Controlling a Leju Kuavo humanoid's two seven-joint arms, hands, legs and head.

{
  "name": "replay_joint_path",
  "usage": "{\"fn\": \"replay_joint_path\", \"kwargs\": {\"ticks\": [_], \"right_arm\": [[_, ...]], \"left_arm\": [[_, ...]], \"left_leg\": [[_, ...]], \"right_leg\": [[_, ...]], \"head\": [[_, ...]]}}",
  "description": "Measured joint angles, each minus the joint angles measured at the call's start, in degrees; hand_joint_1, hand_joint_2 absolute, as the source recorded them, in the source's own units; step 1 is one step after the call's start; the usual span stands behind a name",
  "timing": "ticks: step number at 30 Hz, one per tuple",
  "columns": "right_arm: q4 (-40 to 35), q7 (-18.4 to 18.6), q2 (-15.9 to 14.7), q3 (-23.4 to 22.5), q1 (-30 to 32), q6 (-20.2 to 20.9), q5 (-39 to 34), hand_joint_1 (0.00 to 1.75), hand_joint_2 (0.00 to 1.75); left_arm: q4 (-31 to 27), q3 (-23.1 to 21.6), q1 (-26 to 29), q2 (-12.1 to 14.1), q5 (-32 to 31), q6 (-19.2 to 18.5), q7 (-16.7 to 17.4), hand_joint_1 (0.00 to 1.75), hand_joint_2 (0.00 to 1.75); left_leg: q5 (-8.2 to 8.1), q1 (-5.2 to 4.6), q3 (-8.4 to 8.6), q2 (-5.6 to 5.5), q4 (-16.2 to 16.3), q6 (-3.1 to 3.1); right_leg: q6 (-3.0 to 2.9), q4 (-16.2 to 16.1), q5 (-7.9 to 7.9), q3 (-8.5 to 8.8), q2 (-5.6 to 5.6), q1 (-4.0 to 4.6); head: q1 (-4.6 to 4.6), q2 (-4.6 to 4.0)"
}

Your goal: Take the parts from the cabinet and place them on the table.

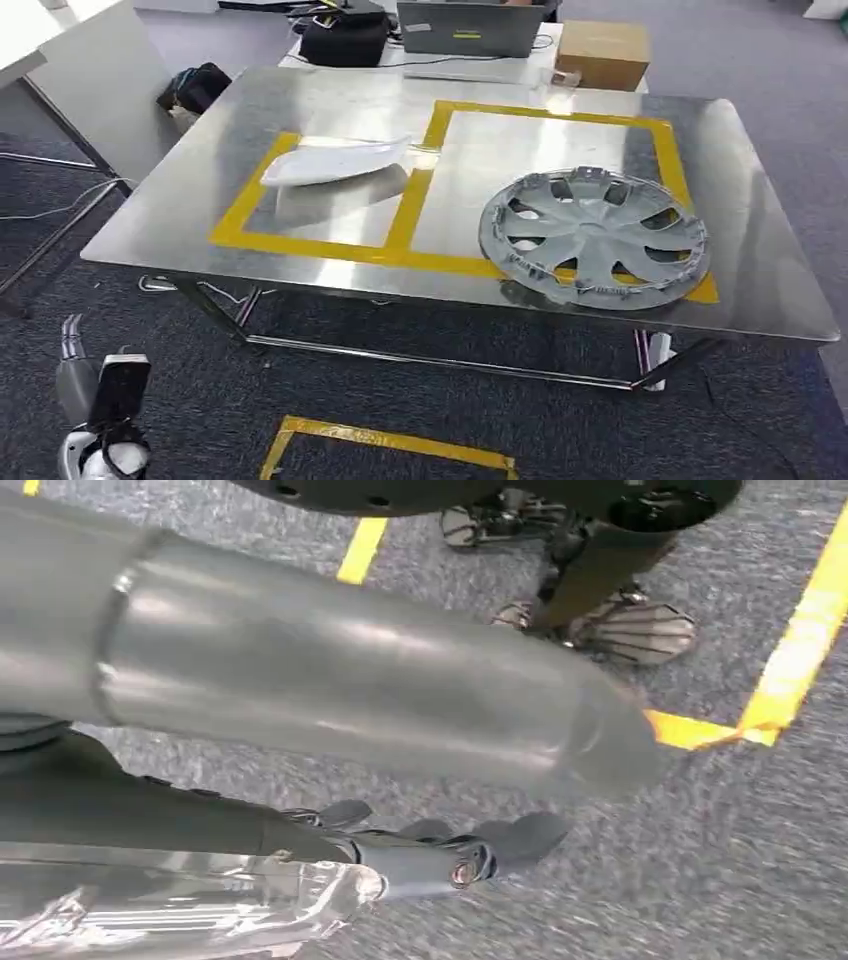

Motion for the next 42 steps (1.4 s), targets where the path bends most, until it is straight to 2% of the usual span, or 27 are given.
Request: {"fn": "replay_joint_path", "kwargs": {"ticks": [2, 4, 5, 6, 7, 9, 11, 13, 15, 17, 19, 20, 21, 22, 24, 26, 27, 30, 31, 34, 35, 36, 37, 39, 40, 41, 42], "right_arm": [[0.0, 0.0, 0.2, -0.3, 0.4, 0.0, 0.2, 0.00, 0.00], [0.0, 0.0, 0.4, -0.4, 0.2, 0.0, 0.3, 0.00, 0.00], [0.0, 0.0, 0.4, -0.5, 0.1, 0.0, 0.3, 0.00, 0.00], [0.0, 0.0, 0.4, -0.7, 0.0, 0.0, 0.3, 0.00, 0.00], [0.0, -0.1, 0.4, -0.8, 0.1, 0.0, 0.3, 0.00, 0.00], [0.0, -0.2, 0.4, -1.1, 0.0, 0.0, 0.3, 0.00, 0.00], [0.0, -0.4, 0.4, -1.3, -0.5, 0.0, 0.3, 0.00, 0.00], [0.0, -1.1, 0.4, -1.6, -0.8, 0.3, 0.2, 0.00, 0.00], [0.1, -2.3, 0.5, -2.0, -0.7, 0.9, -0.2, 0.00, 0.00], [0.0, -3.4, 0.5, -2.5, -0.9, 1.2, -0.4, 0.00, 0.00], [0.0, -4.2, 0.5, -3.0, -0.9, 1.5, -0.3, 0.00, 0.00], [0.0, -4.4, 0.5, -3.1, -0.9, 1.6, -0.3, 0.00, 0.00], [0.0, -4.5, 0.5, -3.2, -1.0, 1.6, -0.2, 0.00, 0.00], [0.0, -4.6, 0.5, -3.3, -1.1, 1.7, -0.2, 0.00, 0.00], [0.0, -4.7, 0.5, -3.5, -1.1, 1.7, -0.1, 0.00, 0.00], [0.0, -4.8, 0.4, -3.5, -1.3, 1.7, 0.2, 0.00, 0.00], [0.0, -4.8, 0.4, -3.5, -1.4, 1.7, 0.3, 0.00, 0.00], [0.0, -4.8, 0.4, -3.6, -1.4, 1.6, 0.5, 0.00, 0.00], [0.0, -4.7, 0.4, -3.6, -1.3, 1.6, 0.5, 0.00, 0.00], [0.0, -4.5, 0.5, -3.6, -1.2, 1.5, 0.8, 0.00, 0.00], [0.0, -4.4, 0.5, -3.6, -1.3, 1.5, 0.8, 0.00, 0.00], [0.0, -4.3, 0.5, -3.7, -1.3, 1.4, 0.9, 0.00, 0.00], [0.0, -4.2, 0.4, -3.7, -1.4, 1.4, 0.9, 0.00, 0.00], [0.0, -4.1, 0.4, -3.8, -1.3, 1.3, 1.1, 0.00, 0.00], [0.0, -4.1, 0.4, -3.9, -1.4, 1.3, 1.1, 0.00, 0.00], [0.0, -4.1, 0.4, -4.0, -1.4, 1.3, 1.1, 0.00, 0.00], [0.0, -4.1, 0.4, -4.0, -1.4, 1.3, 1.1, 0.00, 0.00]], "left_arm": [[3.8, 2.9, -0.5, -0.2, 0.8, -1.4, -1.3, 0.00, 0.00], [7.5, 5.0, -0.8, -0.5, 1.3, -2.4, -1.7, 0.00, 0.00], [9.3, 5.9, -1.1, -0.5, 1.8, -2.8, -1.9, 0.00, 0.00], [11.3, 6.9, -1.5, -0.6, 2.4, -3.3, -2.3, 0.00, 0.00], [13.1, 7.9, -1.7, -0.7, 2.9, -3.7, -2.8, 0.00, 0.00], [15.9, 9.5, -2.0, -0.9, 3.4, -4.2, -3.5, 0.00, 0.00], [17.9, 10.5, -2.4, -0.9, 3.8, -5.0, -3.8, 0.00, 0.00], [20.5, 12.0, -3.5, -0.9, 5.5, -7.9, -3.8, 0.00, 0.00], [24.3, 14.3, -4.3, -0.6, 7.7, -13.0, -3.9, 0.00, 0.00], [29.2, 16.7, -4.6, -0.1, 7.8, -14.8, -4.1, 0.00, 0.00], [34.0, 18.6, -5.2, 0.6, 8.0, -16.7, -3.7, 0.00, 0.00], [35.9, 19.4, -5.3, 0.7, 8.0, -17.1, -3.0, 0.00, 0.00], [38.1, 20.1, -5.3, 0.8, 7.8, -17.2, -2.0, 0.00, 0.00], [39.9, 20.5, -5.3, 0.8, 7.7, -17.4, -1.0, 0.00, 0.00], [42.6, 21.2, -5.3, 1.0, 7.7, -17.5, -0.1, 0.00, 0.00], [44.6, 21.7, -5.5, 1.0, 6.8, -17.2, 1.8, 0.00, 0.00], [45.6, 21.8, -5.8, 1.0, 6.3, -17.1, 3.3, 0.00, 0.00], [48.0, 22.2, -5.0, 1.0, 5.8, -16.8, 5.5, 0.00, 0.00], [48.6, 22.3, -4.9, 1.0, 5.8, -16.7, 6.0, 0.00, 0.00], [49.7, 22.6, -4.8, 1.1, 5.5, -16.4, 8.8, 0.00, 0.00], [50.1, 22.9, -4.8, 1.0, 5.4, -16.2, 9.9, 0.00, 0.00], [50.5, 23.1, -4.7, 0.9, 5.3, -16.0, 11.2, 0.00, 0.00], [50.8, 23.2, -4.6, 0.8, 5.2, -15.8, 12.0, 0.00, 0.00], [51.4, 23.3, -4.3, 0.4, 5.1, -15.5, 12.8, 0.00, 0.00], [51.6, 23.3, -4.4, 0.1, 5.1, -15.5, 12.8, 0.00, 0.00], [51.6, 23.3, -4.4, -0.1, 5.1, -15.5, 12.9, 0.00, 0.00], [51.6, 23.4, -4.6, -0.2, 5.1, -15.4, 12.9, 0.00, 0.00]], "left_leg": [[1.27, -0.19, -1.48, 0.08, 0.0, 1.08], [2.79, -0.64, -3.36, 0.11, 0.1, 1.35], [3.51, -0.88, -4.38, 0.15, 0.1, 1.40], [4.26, -1.04, -5.41, 0.16, 0.2, 1.39], [4.93, -1.14, -6.27, 0.18, 0.2, 1.35], [6.24, -1.19, -7.78, 0.18, 0.3, 1.17], [7.22, -1.54, -8.36, 0.12, 0.6, 0.77], [8.38, -1.45, -8.45, 0.20, 0.4, 0.28], [9.23, -1.35, -8.71, 0.13, 0.3, -0.44], [3.23, -1.08, -10.18, 0.00, 3.8, -1.33], [-3.75, -0.75, -12.56, 0.00, 12.8, -1.97], [-5.13, -0.61, -13.26, 0.00, 16.6, -2.16], [-4.47, -0.40, -13.10, 0.01, 18.7, -2.32], [-2.50, -0.19, -11.94, 0.01, 18.4, -2.45], [0.85, 0.27, -6.56, 0.03, 11.9, -2.71], [-0.19, 0.60, 1.31, 0.53, 1.4, -3.01], [-1.13, 0.17, 1.60, 0.24, -0.3, -1.97], [-0.07, -0.29, 0.20, 0.12, -0.1, -0.25], [0.51, -0.28, -0.25, 0.09, -0.1, 0.38], [2.62, -0.58, -2.70, -0.73, -0.1, 1.32], [3.36, -0.80, -3.70, -0.98, -0.1, 1.40], [4.16, -0.98, -4.76, -1.30, 0.0, 1.40], [4.95, -1.07, -5.78, -1.73, 0.0, 1.33], [6.47, -1.08, -7.63, -2.72, 0.1, 1.15], [7.21, -1.08, -8.33, -3.35, 0.1, 0.96], [7.84, -1.15, -8.81, -3.75, 0.2, 0.76], [8.56, -1.40, -9.25, -4.36, 0.3, 0.60]], "right_leg": [[-0.02, 4.8, -6.77, -2.01, -0.10, 0.09], [-0.20, 14.3, -13.11, -4.34, -0.10, 0.30], [-0.40, 17.7, -14.06, -4.76, -0.10, 0.48], [-0.69, 19.0, -13.18, -4.08, -0.09, 0.74], [-0.96, 18.0, -11.20, -2.31, -0.09, 1.03], [-1.53, 9.9, -7.65, 4.65, -0.10, 1.55], [-1.89, -1.2, -10.38, 13.04, -0.13, 1.85], [-2.11, -1.9, -10.60, 12.27, -0.06, 1.98], [-3.13, -1.8, -9.50, 11.55, -0.20, 1.83], [-4.04, -1.8, -8.11, 10.02, -0.35, 1.68], [-4.05, -1.8, -6.62, 8.17, -0.32, 1.69], [-3.99, -1.7, -5.89, 7.75, -0.40, 1.68], [-3.88, -1.7, -5.08, 6.59, -0.49, 1.67], [-3.68, -1.6, -4.37, 5.63, -0.52, 1.64], [-3.09, -1.1, -3.34, 3.85, -0.60, 1.48], [-2.36, -0.1, -2.80, 2.63, -0.94, 1.69], [-1.98, 0.2, -2.33, 2.17, -1.18, 1.67], [-0.99, 0.1, -0.94, 1.62, -1.61, 1.03], [-0.73, 0.7, -2.19, 1.33, -1.32, 0.82], [-0.54, 11.6, -12.81, -2.25, -0.56, 0.92], [-0.64, 15.5, -14.73, -3.00, -0.52, 0.94], [-0.90, 18.1, -14.94, -2.99, -0.49, 1.10], [-1.22, 18.2, -13.39, -1.80, -0.39, 1.34], [-1.92, 12.3, -8.78, 3.75, 0.22, 1.87], [-2.28, 7.3, -8.25, 7.58, 1.66, 1.98], [-2.71, 1.9, -10.04, 11.66, 4.21, 2.09], [-2.64, -2.7, -11.35, 14.32, 4.37, 1.72]], "head": [[0.20, 0.00], [0.24, 0.00], [0.22, 0.00], [0.22, 0.00], [0.22, 0.00], [0.22, 0.00], [0.33, 0.00], [0.24, -0.02], [0.42, -0.02], [-0.04, -0.02], [-0.20, -0.02], [-0.13, -0.02], [-0.22, -0.02], [-0.17, -0.02], [-0.17, -0.02], [-0.31, -0.02], [-0.06, -0.02], [-0.15, -0.02], [-0.16, -0.02], [0.13, -0.02], [0.09, -0.02], [0.09, -0.02], [0.09, -0.02], [0.09, -0.02], [0.11, -0.02], [0.07, -0.02], [0.05, -0.02]]}}
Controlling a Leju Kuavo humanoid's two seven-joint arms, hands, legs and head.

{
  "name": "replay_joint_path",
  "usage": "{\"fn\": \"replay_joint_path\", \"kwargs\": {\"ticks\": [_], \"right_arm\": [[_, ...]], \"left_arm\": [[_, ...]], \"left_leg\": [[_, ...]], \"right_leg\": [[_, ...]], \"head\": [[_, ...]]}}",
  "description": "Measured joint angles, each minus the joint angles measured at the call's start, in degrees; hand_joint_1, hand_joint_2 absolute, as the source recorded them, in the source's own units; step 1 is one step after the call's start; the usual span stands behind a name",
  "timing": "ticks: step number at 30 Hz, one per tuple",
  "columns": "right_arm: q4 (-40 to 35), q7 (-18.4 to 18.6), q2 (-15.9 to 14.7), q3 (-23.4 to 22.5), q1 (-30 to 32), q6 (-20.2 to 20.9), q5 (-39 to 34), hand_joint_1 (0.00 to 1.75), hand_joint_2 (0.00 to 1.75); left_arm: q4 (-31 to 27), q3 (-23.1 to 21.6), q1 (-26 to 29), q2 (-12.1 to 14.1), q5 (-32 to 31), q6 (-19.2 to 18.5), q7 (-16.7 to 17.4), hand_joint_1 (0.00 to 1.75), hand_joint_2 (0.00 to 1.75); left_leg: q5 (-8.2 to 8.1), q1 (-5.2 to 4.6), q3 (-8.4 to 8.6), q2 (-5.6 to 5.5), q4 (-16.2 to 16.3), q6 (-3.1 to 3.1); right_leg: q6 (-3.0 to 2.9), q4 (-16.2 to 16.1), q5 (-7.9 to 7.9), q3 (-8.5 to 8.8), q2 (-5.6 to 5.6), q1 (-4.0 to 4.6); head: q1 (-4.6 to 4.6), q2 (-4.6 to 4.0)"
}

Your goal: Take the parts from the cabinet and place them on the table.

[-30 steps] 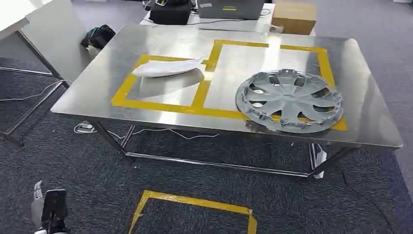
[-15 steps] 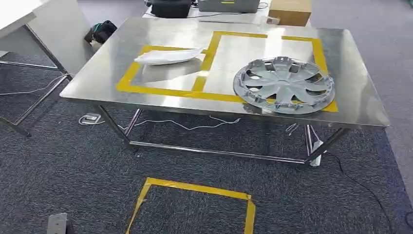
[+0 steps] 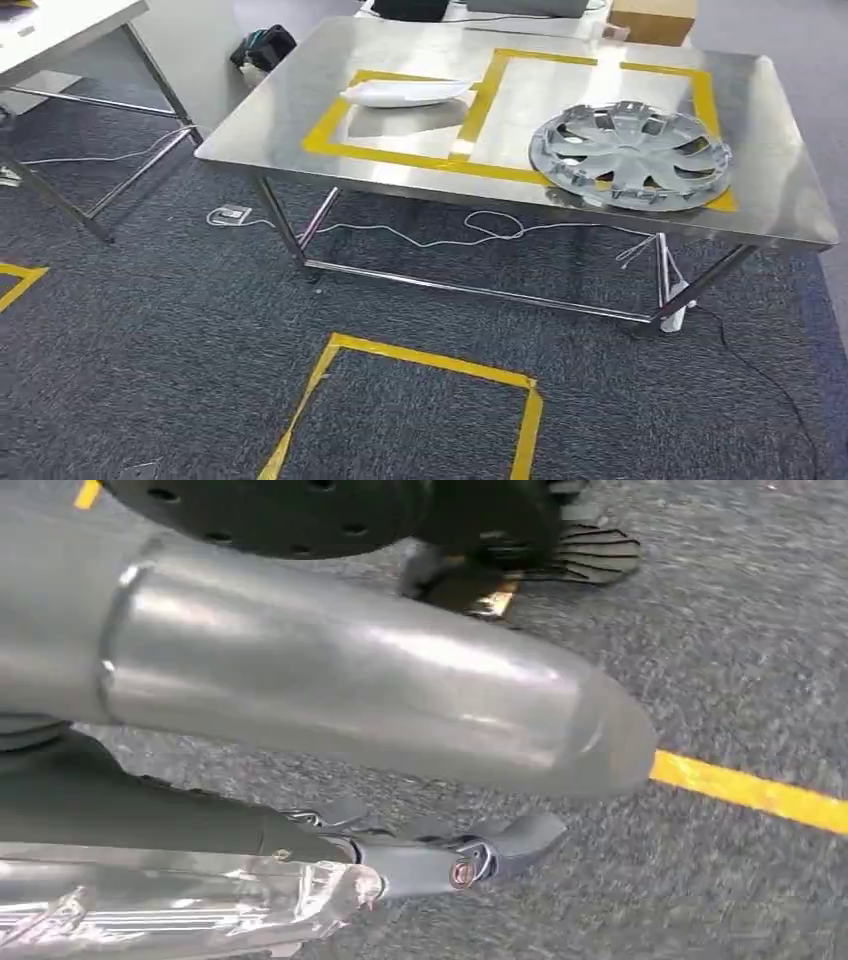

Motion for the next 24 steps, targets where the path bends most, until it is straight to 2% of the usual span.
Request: {"fn": "replay_joint_path", "kwargs": {"ticks": [1, 3, 4, 5, 6, 7, 8, 9, 10, 11, 12, 13, 14, 15, 16, 17, 18, 19, 20, 21, 22, 23, 24], "right_arm": [[0.0, 0.0, 0.0, 0.0, 0.0, 0.0, 0.0, 0.00, 0.00], [0.0, 0.0, 0.0, -0.1, -0.1, 0.0, 0.0, 0.00, 0.00], [0.0, 0.0, 0.2, -0.1, -0.1, 0.0, 0.0, 0.00, 0.00], [0.0, 0.1, 0.1, -0.1, -0.1, 0.0, 0.0, 0.00, 0.00], [0.0, 0.0, 0.1, -0.1, 0.0, 0.0, 0.0, 0.00, 0.00], [0.0, 0.0, 0.1, -0.1, 0.2, 0.0, 0.0, 0.00, 0.00], [0.0, 0.1, 0.1, -0.2, 0.3, 0.0, 0.1, 0.00, 0.00], [0.0, 0.2, 0.1, -0.2, 0.3, 0.0, 0.2, 0.00, 0.00], [0.0, 0.3, 0.1, -0.2, 0.3, 0.0, 0.4, 0.00, 0.00], [0.0, 0.6, 0.1, -0.2, 0.2, 0.1, 0.7, 0.00, 0.00], [0.0, 0.8, 0.1, -0.2, 0.1, 0.1, 1.0, 0.00, 0.00], [0.0, 0.9, 0.1, -0.2, 0.1, 0.2, 1.2, 0.00, 0.00], [0.0, 1.0, 0.1, -0.2, 0.2, 0.2, 1.4, 0.00, 0.00], [0.0, 1.1, -0.3, -0.2, 0.3, 0.2, 1.6, 0.00, 0.00], [0.0, 1.2, -0.3, -0.2, 0.3, 0.3, 1.9, 0.00, 0.00], [0.0, 1.2, -0.4, -0.2, 0.2, 0.3, 2.1, 0.00, 0.00], [0.0, 1.3, -0.4, -0.2, 0.1, 0.4, 2.2, 0.00, 0.00], [0.0, 1.3, -0.4, -0.2, 0.2, 0.5, 2.3, 0.00, 0.00], [0.0, 1.4, -0.5, -0.2, 0.3, 0.5, 2.6, 0.00, 0.00], [0.0, 1.4, -0.5, -0.2, 0.6, 0.6, 2.7, 0.00, 0.00], [0.0, 1.4, -0.5, -0.2, 0.8, 0.7, 2.8, 0.00, 0.00], [0.0, 1.5, -0.5, -0.2, 1.1, 0.7, 3.0, 0.00, 0.00], [0.0, 1.6, -0.5, -0.2, 1.2, 0.7, 3.1, 0.00, 0.00]], "left_arm": [[0.2, 0.0, 0.0, 0.0, 0.0, 0.0, 0.0, 0.00, 0.00], [0.4, 0.1, 0.4, 0.1, 0.0, 0.1, 0.0, 0.00, 0.00], [0.5, 0.2, 0.6, 0.3, 0.0, 0.1, 0.0, 0.00, 0.00], [0.6, 0.3, 0.7, 0.1, 0.0, 0.1, 0.0, 0.00, 0.00], [0.7, 0.3, 0.7, 0.1, 0.0, 0.1, 0.0, 0.00, 0.00], [0.7, 0.3, 0.6, 0.0, 0.0, 0.1, 0.1, 0.00, 0.00], [0.7, 0.3, 0.4, 0.0, -0.3, 0.1, 0.7, 0.00, 0.00], [0.8, 0.3, 0.4, 0.0, -0.4, 0.1, 1.5, 0.00, 0.00], [0.8, 0.3, 0.4, 0.0, -0.4, 0.1, 2.5, 0.00, 0.00], [0.9, 0.4, 0.4, 0.0, -0.5, 0.1, 3.6, 0.00, 0.00], [0.9, 0.4, 0.6, -0.2, -0.7, 0.1, 4.6, 0.00, 0.00], [0.9, 0.4, 0.7, -0.2, -1.1, 0.1, 5.2, 0.00, 0.00], [0.9, 0.4, 0.6, -0.5, -1.5, 0.0, 5.5, 0.00, 0.00], [0.9, 0.4, 0.4, -0.7, -1.8, -0.6, 5.6, 0.00, 0.00], [0.9, 0.4, 0.2, -1.0, -2.2, -1.4, 5.6, 0.00, 0.00], [1.0, 0.3, 0.3, -1.1, -2.4, -2.1, 5.6, 0.00, 0.00], [1.0, 0.3, 0.7, -1.1, -3.2, -3.1, 5.6, 0.00, 0.00], [1.1, 0.0, 1.1, -1.2, -4.3, -4.1, 5.6, 0.00, 0.00], [1.2, -0.4, 1.5, -1.3, -4.7, -5.1, 5.6, 0.00, 0.00], [1.2, -0.5, 1.5, -1.1, -4.9, -6.0, 5.4, 0.00, 0.00], [1.2, -0.7, 1.3, -1.1, -5.3, -6.5, 5.2, 0.00, 0.00], [1.2, -0.9, 1.1, -1.2, -5.8, -6.8, 5.2, 0.00, 0.00], [1.2, -1.3, 1.2, -1.3, -6.4, -7.1, 5.2, 0.00, 0.00]], "left_leg": [[0.94, 0.09, -0.08, -0.41, -0.2, -0.29], [2.13, 0.19, -0.50, -1.63, -0.5, -1.11], [1.83, 0.36, -0.86, -1.22, -0.2, -1.19], [-1.31, 0.17, -1.56, 0.94, 1.2, -1.48], [-5.66, 0.42, -2.62, 2.25, 4.7, -1.91], [-9.45, 0.65, -3.69, 2.98, 9.3, -2.34], [-11.91, 0.91, -4.54, 3.35, 13.9, -2.71], [-12.38, 1.22, -4.86, 3.58, 17.5, -3.07], [-11.06, 1.56, -4.40, 3.62, 18.8, -3.36], [-8.89, 1.90, -2.94, 3.68, 18.1, -3.63], [-6.69, 2.17, -0.35, 3.95, 15.2, -3.90], [-5.73, 2.40, 3.56, 5.03, 10.1, -4.19], [-6.74, 2.52, 7.37, 7.80, 5.1, -4.47], [-8.14, 2.10, 9.62, 8.64, 1.0, -4.31], [-8.90, 1.92, 9.27, 8.20, 0.1, -3.11], [-8.79, 1.65, 8.87, 7.66, 0.2, -2.53], [-8.67, 1.36, 8.54, 7.08, 0.2, -1.96], [-8.19, 1.36, 8.41, 6.72, 0.0, -1.19], [-7.89, 1.40, 8.27, 6.46, 0.0, -0.72], [-7.53, 1.38, 7.93, 5.97, 0.1, -0.20], [-7.17, 1.26, 7.47, 5.23, 0.1, 0.21], [-6.81, 1.04, 6.98, 4.38, 0.1, 0.40], [-6.48, 0.85, 6.60, 3.62, 0.1, 0.46]], "right_leg": [[0.18, 0.5, 0.18, -1.13, -0.56, 0.36], [-0.48, 0.8, 0.83, -1.68, -1.71, 0.55], [-0.98, 0.6, 1.67, -2.27, -2.74, -0.06], [-1.42, 0.6, 2.21, -2.91, -3.18, 0.06], [-1.66, 0.6, 2.88, -3.61, -3.95, 0.07], [-1.59, 0.6, 3.50, -4.37, -4.87, 0.10], [-1.55, 0.6, 4.09, -5.18, -5.85, 0.10], [-1.45, 0.8, 4.71, -6.00, -6.77, 0.08], [-1.28, 0.9, 5.27, -6.37, -7.55, 0.05], [-1.07, 1.1, 5.83, -7.30, -8.27, 0.00], [-0.72, 1.4, 6.30, -8.24, -8.86, -0.09], [-0.31, 1.9, 6.62, -9.05, -9.57, -0.22], [0.00, 2.2, 6.80, -9.41, -10.07, -0.05], [0.41, 2.8, 6.66, -10.73, -10.82, 0.07], [0.84, 3.1, 6.99, -10.22, -11.40, 0.14], [0.97, 3.3, 7.29, -10.66, -12.04, -0.05], [1.30, 3.1, 7.57, -10.67, -12.57, -0.37], [1.75, 3.3, 7.44, -10.80, -12.04, -0.75], [2.14, 4.6, 5.84, -11.66, -8.80, -0.96], [2.20, 8.0, 3.12, -12.79, -6.37, -0.99], [2.14, 12.7, 0.56, -14.55, -5.36, -0.98], [2.09, 17.8, -1.72, -16.47, -4.87, -0.94], [1.93, 21.4, -2.96, -17.77, -4.74, -0.86]], "head": [[-0.09, 0.00], [0.24, 0.02], [0.17, 0.00], [0.00, 0.02], [-0.57, 0.02], [-0.48, 0.00], [-0.55, 0.02], [-0.55, 0.02], [-0.55, 0.02], [-0.55, 0.00], [-0.55, 0.00], [-0.55, 0.02], [-0.59, 0.00], [-0.57, 0.00], [-0.42, 0.00], [-0.55, 0.00], [-0.24, 0.02], [-0.42, 0.00], [-0.15, 0.02], [-0.09, 0.02], [-0.11, 0.02], [-0.07, 0.02], [-0.03, 0.02]]}}
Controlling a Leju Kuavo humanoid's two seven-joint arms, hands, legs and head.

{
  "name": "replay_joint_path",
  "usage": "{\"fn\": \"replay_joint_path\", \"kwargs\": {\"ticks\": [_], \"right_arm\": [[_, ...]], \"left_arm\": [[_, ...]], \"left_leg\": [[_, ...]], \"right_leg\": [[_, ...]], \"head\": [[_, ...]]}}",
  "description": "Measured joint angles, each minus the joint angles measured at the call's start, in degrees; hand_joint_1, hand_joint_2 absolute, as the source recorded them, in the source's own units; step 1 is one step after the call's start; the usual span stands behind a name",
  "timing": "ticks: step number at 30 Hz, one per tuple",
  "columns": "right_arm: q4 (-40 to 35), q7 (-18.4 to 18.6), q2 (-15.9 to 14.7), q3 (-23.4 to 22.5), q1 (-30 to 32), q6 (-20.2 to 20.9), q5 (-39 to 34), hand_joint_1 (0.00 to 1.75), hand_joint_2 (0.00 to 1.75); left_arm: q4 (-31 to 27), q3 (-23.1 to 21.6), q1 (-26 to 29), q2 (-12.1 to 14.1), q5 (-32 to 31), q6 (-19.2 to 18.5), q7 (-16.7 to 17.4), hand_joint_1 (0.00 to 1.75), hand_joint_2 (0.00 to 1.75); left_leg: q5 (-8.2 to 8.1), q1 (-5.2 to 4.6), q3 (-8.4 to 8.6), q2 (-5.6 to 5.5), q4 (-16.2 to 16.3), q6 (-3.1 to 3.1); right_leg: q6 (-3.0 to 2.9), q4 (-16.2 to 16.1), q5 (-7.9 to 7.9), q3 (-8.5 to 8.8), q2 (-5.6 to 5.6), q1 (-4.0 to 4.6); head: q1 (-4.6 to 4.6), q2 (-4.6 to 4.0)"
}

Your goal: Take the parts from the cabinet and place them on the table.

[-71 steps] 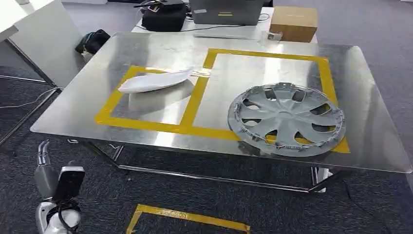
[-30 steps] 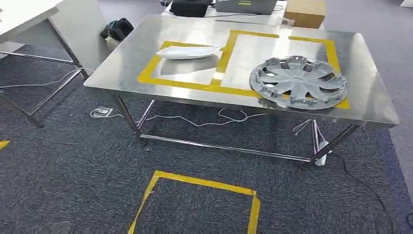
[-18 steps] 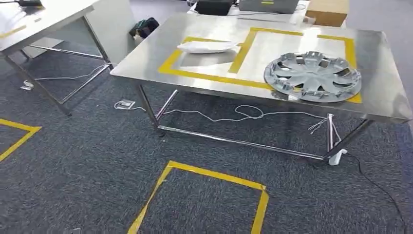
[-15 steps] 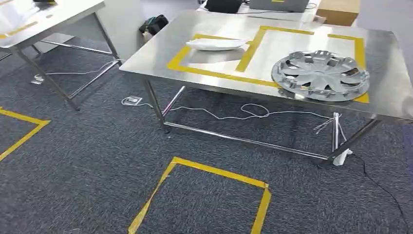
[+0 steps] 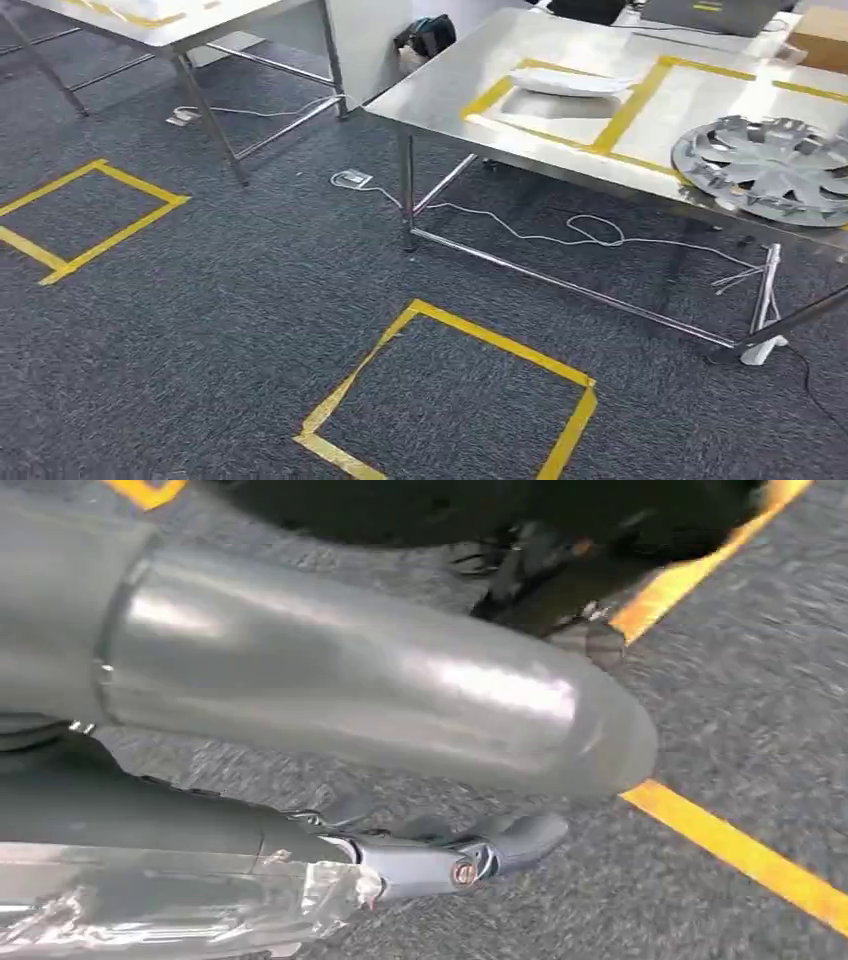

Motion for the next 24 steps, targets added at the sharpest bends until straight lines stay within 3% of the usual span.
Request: {"fn": "replay_joint_path", "kwargs": {"ticks": [1, 2, 4, 5, 6, 8, 10, 11, 12, 13, 15, 16, 17, 18, 19, 20, 21, 22, 24], "right_arm": [[0.0, 0.1, 0.0, 0.0, 0.0, 0.0, 0.1, 0.00, 0.00], [0.0, 0.2, 0.0, 0.0, 0.0, 0.1, 0.3, 0.00, 0.00], [0.0, 0.2, 0.0, 0.1, -0.1, 0.2, 0.7, 0.00, 0.00], [0.0, 0.2, 0.0, 0.1, -0.2, 0.3, 0.8, 0.00, 0.00], [0.0, 0.2, 0.0, 0.1, -0.3, 0.4, 0.8, 0.00, 0.00], [0.0, 0.2, 0.0, 0.1, -0.3, 0.4, 1.0, 0.00, 0.00], [0.0, -0.1, 0.0, 0.2, -0.2, 0.4, 1.0, 0.00, 0.00], [0.0, -0.4, 0.1, 0.2, -0.3, 0.4, 1.0, 0.00, 0.00], [0.0, -0.5, 0.0, 0.1, -0.4, 0.4, 1.0, 0.00, 0.00], [0.0, -0.7, 0.0, 0.1, -0.4, 0.4, 0.7, 0.00, 0.00], [0.0, -1.4, 0.0, -0.2, -0.1, 1.2, -1.2, 0.00, 0.00], [0.0, -2.1, 0.0, -0.7, 0.0, 1.8, -2.3, 0.00, 0.00], [-0.1, -3.2, 0.0, -1.4, -0.1, 2.4, -3.5, 0.00, 0.00], [-0.1, -4.0, 0.0, -1.9, -0.1, 2.8, -4.0, 0.00, 0.00], [-0.1, -4.4, 0.0, -2.1, -0.1, 3.0, -4.2, 0.00, 0.00], [-0.1, -4.6, 0.0, -2.3, -0.2, 3.1, -4.3, 0.00, 0.00], [-0.2, -4.7, 0.0, -2.5, -0.2, 3.1, -4.4, 0.00, 0.00], [-0.2, -4.8, 0.0, -2.8, -0.2, 3.1, -4.4, 0.00, 0.00], [-0.2, -4.8, 0.0, -3.2, -0.3, 3.1, -4.5, 0.00, 0.00]], "left_arm": [[0.1, -0.4, 0.1, 0.0, -0.9, -0.2, 0.3, 0.00, 0.00], [0.2, -1.1, 0.2, 0.0, -2.3, -0.2, 1.1, 0.00, 0.00], [0.3, -2.4, 0.3, -0.1, -4.6, 0.2, 2.8, 0.00, 0.00], [0.4, -3.2, 0.3, -0.2, -5.0, 0.4, 3.6, 0.00, 0.00], [0.4, -3.5, 0.2, -0.3, -5.1, 0.6, 4.1, 0.00, 0.00], [0.4, -3.8, 0.1, -0.3, -5.5, 1.2, 5.6, 0.00, 0.00], [0.5, -4.5, 0.3, -0.3, -6.4, 1.9, 6.7, 0.00, 0.00], [0.5, -4.9, 0.4, -0.3, -7.0, 2.1, 6.9, 0.00, 0.00], [0.5, -5.4, 0.4, -0.4, -7.4, 2.4, 7.0, 0.00, 0.00], [0.5, -5.6, 0.3, -0.5, -7.2, 2.9, 6.8, 0.00, 0.00], [0.5, -5.4, 0.0, -0.8, -5.1, 3.8, 4.9, 0.00, 0.00], [0.5, -5.0, 0.0, -1.0, -3.9, 4.1, 3.5, 0.00, 0.00], [0.5, -4.5, 0.1, -1.1, -2.8, 4.2, 1.5, 0.00, 0.00], [0.5, -4.2, 0.2, -1.3, -2.3, 4.4, 0.4, 0.00, 0.00], [0.5, -4.0, 0.2, -1.4, -2.2, 4.4, -0.2, 0.00, 0.00], [0.5, -3.8, 0.1, -1.4, -1.9, 4.4, -0.5, 0.00, 0.00], [0.5, -3.6, -0.1, -1.6, -1.8, 4.4, -0.6, 0.00, 0.00], [0.5, -3.3, -0.4, -1.8, -1.8, 4.4, -0.7, 0.00, 0.00], [0.5, -3.1, -0.3, -1.9, -1.8, 4.5, -0.8, 0.00, 0.00]], "left_leg": [[0.33, -0.11, -0.33, -0.79, 0.0, -0.03], [0.59, -0.12, -0.59, -1.53, 0.0, -0.09], [0.97, -0.11, -0.81, -3.06, 0.1, -0.38], [1.13, -0.08, -0.91, -3.75, 0.1, -0.59], [1.34, -0.41, -1.39, -4.25, 0.5, -0.92], [1.86, 0.01, -2.18, -5.29, 0.6, -1.44], [2.44, 0.26, -2.71, -6.79, 0.5, -2.28], [1.89, 0.28, -2.94, -5.87, 0.9, -2.39], [-0.02, -0.18, -3.95, -2.99, 3.0, -2.70], [-2.66, -0.12, -5.99, -1.29, 7.3, -3.03], [-6.86, 0.07, -10.29, -0.08, 16.9, -3.34], [-7.37, 0.14, -11.23, 0.01, 19.3, -3.42], [-6.42, 0.23, -10.66, 0.03, 18.8, -3.46], [-4.36, 0.32, -8.77, 0.14, 15.6, -3.47], [-1.92, 0.32, -5.77, 0.75, 10.5, -3.40], [0.05, 0.29, -2.48, 2.62, 5.0, -3.33], [0.26, 0.12, -0.46, 5.09, 1.8, -3.36], [0.06, -0.08, -0.47, 4.45, 0.4, -2.62], [0.15, -0.31, -1.11, 3.59, 0.8, -1.76]], "right_leg": [[-0.26, 0.4, 0.29, 0.00, 0.03, 0.14], [-0.51, -2.0, 1.86, 1.61, 0.10, 0.27], [-0.97, -12.1, 6.38, 7.38, 1.15, 0.25], [-1.05, -17.1, 7.45, 10.07, 3.79, 0.02], [-0.89, -18.8, 6.76, 10.61, 6.32, -0.45], [-0.82, -18.5, 6.95, 10.72, 5.25, -0.18], [-1.39, -18.4, 7.33, 10.47, 3.86, -0.04], [-1.85, -18.7, 7.66, 10.53, 2.91, -0.45], [-2.10, -18.8, 7.81, 10.47, 2.31, -0.36], [-2.26, -18.8, 7.90, 10.28, 1.45, -0.27], [-2.29, -18.8, 7.93, 9.99, -0.56, -0.09], [-2.29, -18.8, 7.95, 9.87, -1.47, -0.09], [-2.23, -18.8, 8.01, 9.81, -2.25, -0.10], [-2.17, -18.8, 8.05, 9.80, -2.99, -0.13], [-2.07, -18.8, 8.08, 9.86, -3.64, -0.17], [-1.89, -18.8, 8.09, 9.97, -4.20, -0.18], [-1.55, -18.7, 8.03, 9.88, -4.64, 0.13], [-1.19, -18.1, 7.85, 9.57, -5.15, 0.46], [-0.70, -18.4, 8.08, 9.71, -6.25, 0.40]], "head": [[0.00, -0.02], [-0.02, 0.00], [0.00, 0.00], [0.02, 0.00], [-0.06, 0.00], [-0.04, -0.02], [-0.11, 0.00], [-0.04, -0.02], [-0.53, -0.02], [-0.76, 0.00], [-0.70, 0.00], [-0.70, -0.02], [-0.72, 0.00], [-0.72, 0.00], [-0.72, 0.00], [-0.74, 0.00], [-0.79, 0.00], [-0.87, -0.02], [-0.63, -0.02]]}}
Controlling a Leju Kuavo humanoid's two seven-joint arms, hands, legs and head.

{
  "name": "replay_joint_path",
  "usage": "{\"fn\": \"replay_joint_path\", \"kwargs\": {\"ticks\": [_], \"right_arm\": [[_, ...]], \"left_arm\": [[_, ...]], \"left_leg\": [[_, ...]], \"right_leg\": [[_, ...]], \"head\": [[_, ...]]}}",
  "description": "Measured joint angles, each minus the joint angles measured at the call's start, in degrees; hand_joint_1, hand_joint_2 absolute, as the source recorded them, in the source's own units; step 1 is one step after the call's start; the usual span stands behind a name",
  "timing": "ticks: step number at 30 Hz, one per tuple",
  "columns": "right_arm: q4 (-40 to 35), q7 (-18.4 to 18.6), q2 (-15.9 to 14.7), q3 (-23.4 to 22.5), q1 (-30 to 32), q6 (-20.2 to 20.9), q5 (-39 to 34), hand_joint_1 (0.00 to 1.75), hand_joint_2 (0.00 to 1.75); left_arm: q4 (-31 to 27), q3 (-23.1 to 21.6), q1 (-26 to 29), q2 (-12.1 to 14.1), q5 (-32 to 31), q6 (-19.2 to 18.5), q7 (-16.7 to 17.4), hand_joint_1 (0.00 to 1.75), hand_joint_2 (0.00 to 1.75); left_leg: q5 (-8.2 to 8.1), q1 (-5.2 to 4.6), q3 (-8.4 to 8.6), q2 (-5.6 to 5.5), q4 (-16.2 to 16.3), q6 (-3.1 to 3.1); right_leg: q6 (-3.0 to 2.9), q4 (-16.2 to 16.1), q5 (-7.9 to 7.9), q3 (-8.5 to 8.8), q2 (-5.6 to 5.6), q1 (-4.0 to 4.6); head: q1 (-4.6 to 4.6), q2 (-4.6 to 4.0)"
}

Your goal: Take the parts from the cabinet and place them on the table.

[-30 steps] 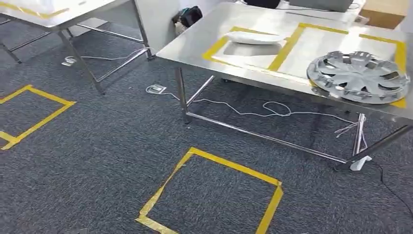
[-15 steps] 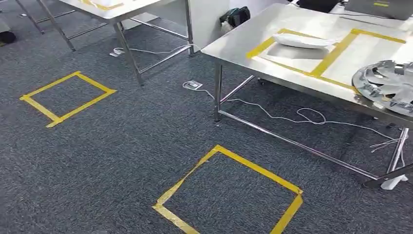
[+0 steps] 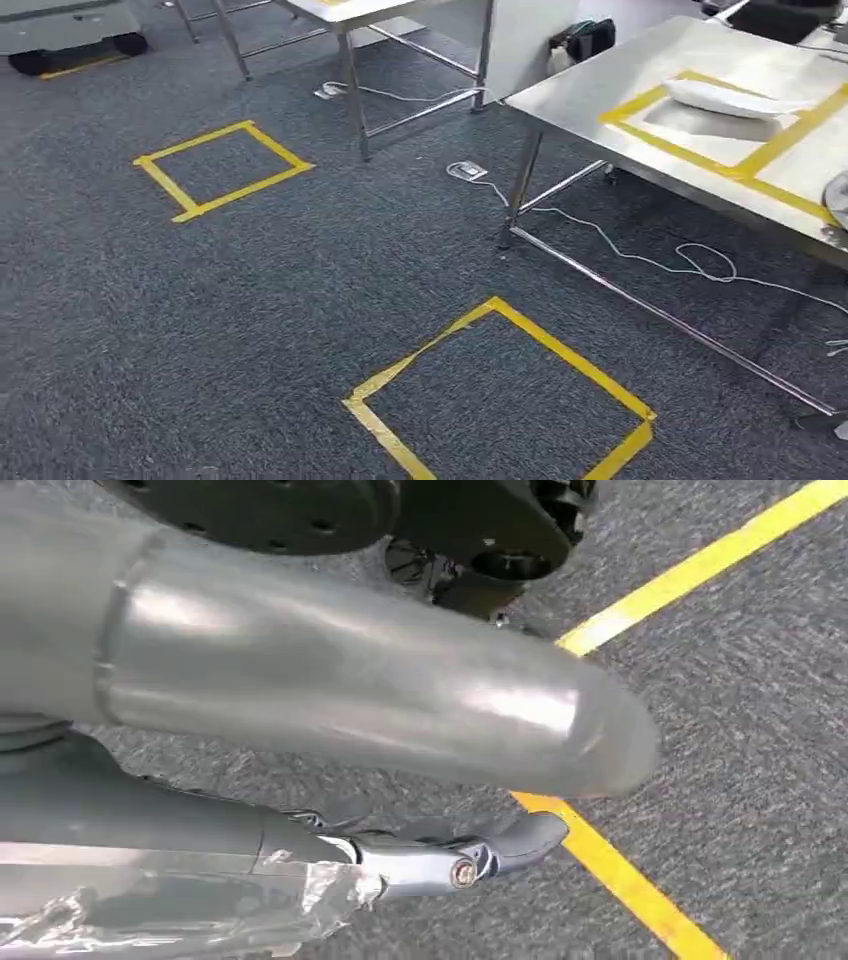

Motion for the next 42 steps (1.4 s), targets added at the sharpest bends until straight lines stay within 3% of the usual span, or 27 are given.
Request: {"fn": "replay_joint_path", "kwargs": {"ticks": [2, 4, 5, 7, 8, 9, 11, 12, 13, 15, 17, 18, 20, 22, 23, 25, 26, 27, 28, 29, 32, 33, 35, 37, 38, 40, 42], "right_arm": [[-0.1, 0.0, 0.0, -0.1, -0.1, 0.0, 0.0, 0.00, 0.00], [-0.2, -0.4, 0.0, -0.2, -0.1, 0.0, 0.1, 0.00, 0.00], [-0.2, -0.5, 0.0, -0.2, -0.1, 0.2, 0.2, 0.00, 0.00], [-0.3, -0.9, -0.1, -0.4, 0.2, 0.1, 0.4, 0.00, 0.00], [-0.3, -1.1, -0.3, -0.4, 0.2, 0.1, 0.5, 0.00, 0.00], [-0.3, -1.3, -0.4, -0.4, 0.2, 0.1, 0.6, 0.00, 0.00], [-0.4, -1.5, -0.5, -0.4, 0.1, 0.1, 0.9, 0.00, 0.00], [-0.4, -1.6, -0.5, -0.5, 0.0, 0.1, 1.0, 0.00, 0.00], [-0.4, -1.6, -0.5, -0.5, -0.1, 0.3, 1.1, 0.00, 0.00], [-0.4, -1.6, -0.5, -0.5, 0.0, 0.5, 1.3, 0.00, 0.00], [-0.4, -1.5, -0.5, -0.5, -0.1, 0.5, 1.7, 0.00, 0.00], [-0.4, -1.3, -0.4, -0.5, -0.2, 0.4, 1.9, 0.00, 0.00], [-0.4, -1.0, -0.4, -0.5, 0.1, 0.2, 2.2, 0.00, 0.00], [-0.4, -0.8, -0.4, -0.5, 0.3, 0.0, 2.3, 0.00, 0.00], [-0.4, -0.6, -0.4, -0.5, 0.3, -0.1, 2.3, 0.00, 0.00], [-0.4, -0.3, -0.3, -0.5, 0.1, -0.1, 2.3, 0.00, 0.00], [-0.4, -0.2, -0.2, -0.5, 0.1, -0.2, 2.3, 0.00, 0.00], [-0.4, -0.2, 0.0, -0.5, 0.0, -0.2, 2.3, 0.00, 0.00], [-0.4, -0.2, 0.0, -0.5, 0.0, -0.2, 2.3, 0.00, 0.00], [-0.4, -0.2, 0.0, -0.5, 0.0, -0.2, 2.3, 0.00, 0.00], [-0.4, -0.1, 0.1, -0.5, -0.3, -0.3, 2.3, 0.00, 0.00], [-0.4, -0.1, 0.2, -0.5, -0.4, -0.3, 2.3, 0.00, 0.00], [-0.4, -0.1, 0.3, -0.5, -0.3, -0.3, 2.3, 0.00, 0.00], [-0.4, -0.1, 0.3, -0.5, 0.1, -0.3, 2.3, 0.00, 0.00], [-0.4, -0.1, 0.3, -0.5, 0.1, -0.3, 2.3, 0.00, 0.00], [-0.4, -0.1, 0.3, -0.5, 0.1, -0.3, 2.3, 0.00, 0.00], [-0.4, -0.1, 0.3, -0.5, 0.0, -0.3, 2.3, 0.00, 0.00]], "left_arm": [[0.0, 0.1, 0.4, 0.0, 0.0, 0.1, 0.0, 0.00, 0.00], [0.0, 0.3, 0.4, 0.0, 0.3, 0.0, -0.1, 0.00, 0.00], [0.0, 0.5, 0.2, -0.2, 0.5, -0.1, -0.1, 0.00, 0.00], [0.0, 0.8, 0.0, -0.4, 0.7, -0.4, -0.1, 0.00, 0.00], [0.0, 1.1, -0.1, -0.5, 0.8, -0.4, -0.1, 0.00, 0.00], [0.0, 1.3, 0.0, -0.5, 0.7, -0.3, -0.2, 0.00, 0.00], [0.0, 1.4, 0.0, -0.5, 0.2, 0.2, -0.3, 0.00, 0.00], [0.0, 1.4, 0.0, -0.6, 0.3, 0.3, -0.3, 0.00, 0.00], [0.0, 1.6, -0.2, -0.6, 0.9, 0.3, -0.3, 0.00, 0.00], [0.0, 2.2, -0.3, -0.8, 1.7, 0.1, -0.3, 0.00, 0.00], [0.0, 2.8, 0.0, -0.9, 1.6, 0.0, 0.0, 0.00, 0.00], [0.0, 2.8, 0.1, -0.9, 1.1, 0.0, 0.0, 0.00, 0.00], [0.0, 2.9, 0.0, -0.9, 1.0, -0.1, -0.2, 0.00, 0.00], [0.0, 2.9, -0.3, -0.9, 1.0, -0.5, -0.5, 0.00, 0.00], [0.0, 3.0, -0.2, -0.9, 1.0, -0.8, -0.7, 0.00, 0.00], [0.0, 3.0, 0.0, -0.9, 1.1, -1.6, -1.3, 0.00, 0.00], [0.0, 3.0, 0.0, -0.9, 1.1, -1.8, -1.6, 0.00, 0.00], [0.0, 3.1, 0.0, -0.9, 1.1, -1.9, -1.9, 0.00, 0.00], [0.0, 3.1, -0.3, -1.0, 1.1, -2.2, -2.2, 0.00, 0.00], [0.0, 3.1, -0.5, -1.1, 1.1, -2.3, -2.4, 0.00, 0.00], [0.0, 3.2, -0.2, -1.0, 1.1, -2.4, -2.4, 0.00, 0.00], [0.0, 3.2, -0.1, -1.0, 1.1, -2.4, -2.4, 0.00, 0.00], [0.0, 3.2, -0.2, -1.0, 1.1, -2.4, -2.4, 0.00, 0.00], [0.0, 3.2, -0.3, -1.0, 1.1, -2.5, -2.4, 0.00, 0.00], [0.0, 3.2, -0.3, -1.0, 1.1, -2.5, -2.4, 0.00, 0.00], [0.0, 3.2, -0.1, -1.0, 1.1, -2.5, -2.4, 0.00, 0.00], [0.0, 3.2, -0.1, -1.0, 1.1, -2.5, -2.4, 0.00, 0.00]], "left_leg": [[0.37, -0.01, -0.06, -1.00, -0.3, 0.94], [0.72, 0.33, -0.28, -1.99, -0.3, 1.60], [0.89, 0.30, -0.42, -2.57, -0.3, 1.86], [1.12, 0.10, -0.72, -3.96, -0.3, 2.15], [1.25, 0.04, -0.82, -4.72, -0.3, 2.18], [1.37, 0.02, -0.84, -5.49, -0.3, 2.10], [1.62, 0.04, -0.84, -7.05, -0.3, 1.72], [1.73, 0.08, -0.86, -7.60, -0.3, 1.54], [1.76, -0.36, -1.17, -8.07, 0.1, 1.31], [2.25, -0.04, -1.63, -9.12, 0.0, 0.71], [2.75, 0.21, -2.14, -10.18, -0.1, -0.07], [1.85, 0.13, -2.51, -8.20, 0.7, -0.12], [-2.93, 0.04, -5.59, -4.61, 7.4, -0.71], [-6.95, 0.22, -9.71, -3.70, 16.6, -1.10], [-7.05, 0.37, -10.31, -3.59, 18.3, -1.22], [-3.97, 0.58, -7.56, -3.46, 14.1, -1.37], [-1.46, 0.60, -4.44, -2.76, 8.6, -1.33], [0.25, 0.58, -1.32, -0.79, 3.4, -1.34], [0.03, 0.32, 0.27, 1.98, 0.5, -1.54], [0.04, 0.23, 0.03, 0.94, 0.3, -0.43], [0.18, -0.03, -0.27, -0.79, 0.1, 0.71], [0.42, 0.27, -0.19, -1.39, -0.1, 1.15], [0.63, 0.30, -0.38, -2.46, -0.1, 1.74], [0.80, 0.16, -0.66, -4.02, 0.0, 2.01], [0.85, 0.09, -0.71, -4.73, 0.0, 2.07], [0.95, 0.03, -0.67, -6.33, 0.0, 1.98], [1.10, 0.10, -0.56, -7.94, 0.0, 1.75]], "right_leg": [[0.69, -0.1, -0.10, 0.30, -0.84, -0.19], [1.09, 4.4, -3.77, -1.89, 4.19, -0.48], [1.13, 9.1, -6.29, -3.84, 5.46, -0.49], [1.08, 17.5, -9.35, -7.60, 6.26, -0.38], [0.89, 18.4, -8.99, -8.14, 6.30, -0.32], [0.71, 16.5, -7.36, -7.22, 6.34, -0.26], [0.29, 6.8, -2.34, -2.25, 7.38, -0.28], [0.18, 2.3, -0.82, 0.22, 9.69, -0.47], [0.04, 0.0, -1.58, 0.98, 10.91, -0.69], [-0.09, 0.2, -1.39, 0.87, 9.95, -0.42], [-0.97, 0.0, -0.79, 0.98, 8.78, -0.39], [-1.27, -0.2, -0.48, 1.01, 7.99, -0.57], [-1.59, -0.3, -0.32, 0.75, 6.76, -0.52], [-1.61, -0.3, -0.32, 0.47, 4.88, -0.42], [-1.60, -0.3, -0.32, 0.40, 4.10, -0.42], [-1.58, -0.3, -0.32, 0.42, 2.80, -0.47], [-1.45, -0.3, -0.37, 0.53, 2.10, -0.56], [-1.20, -0.3, -0.45, 0.69, 1.52, -0.56], [-0.66, 0.0, -0.72, 0.61, 1.06, 0.02], [-0.33, 0.2, -0.82, 0.49, 0.57, 0.09], [0.49, -0.1, -0.85, 1.14, -1.17, -0.11], [1.04, 0.5, -1.56, 0.68, 0.16, -0.44], [1.18, 7.0, -5.67, -1.99, 4.93, -0.52], [1.20, 16.8, -9.65, -6.62, 6.21, -0.44], [1.10, 19.2, -9.98, -7.96, 6.29, -0.41], [0.75, 15.4, -6.52, -6.54, 6.41, -0.40], [0.35, 4.4, -1.12, -1.29, 8.29, -0.47]], "head": [[-0.13, 0.00], [0.31, 0.02], [0.39, 0.00], [0.46, 0.00], [0.48, 0.02], [0.48, 0.00], [0.48, 0.02], [0.50, 0.02], [0.46, 0.00], [0.46, 0.02], [0.39, 0.00], [0.37, 0.00], [-0.05, 0.02], [-0.02, 0.02], [-0.02, 0.00], [-0.04, 0.02], [0.00, 0.02], [-0.04, 0.00], [-0.17, 0.02], [-0.11, 0.02], [0.20, 0.00], [0.26, 0.02], [0.77, 0.00], [0.92, 0.00], [0.90, 0.00], [0.90, 0.00], [0.94, 0.00]]}}
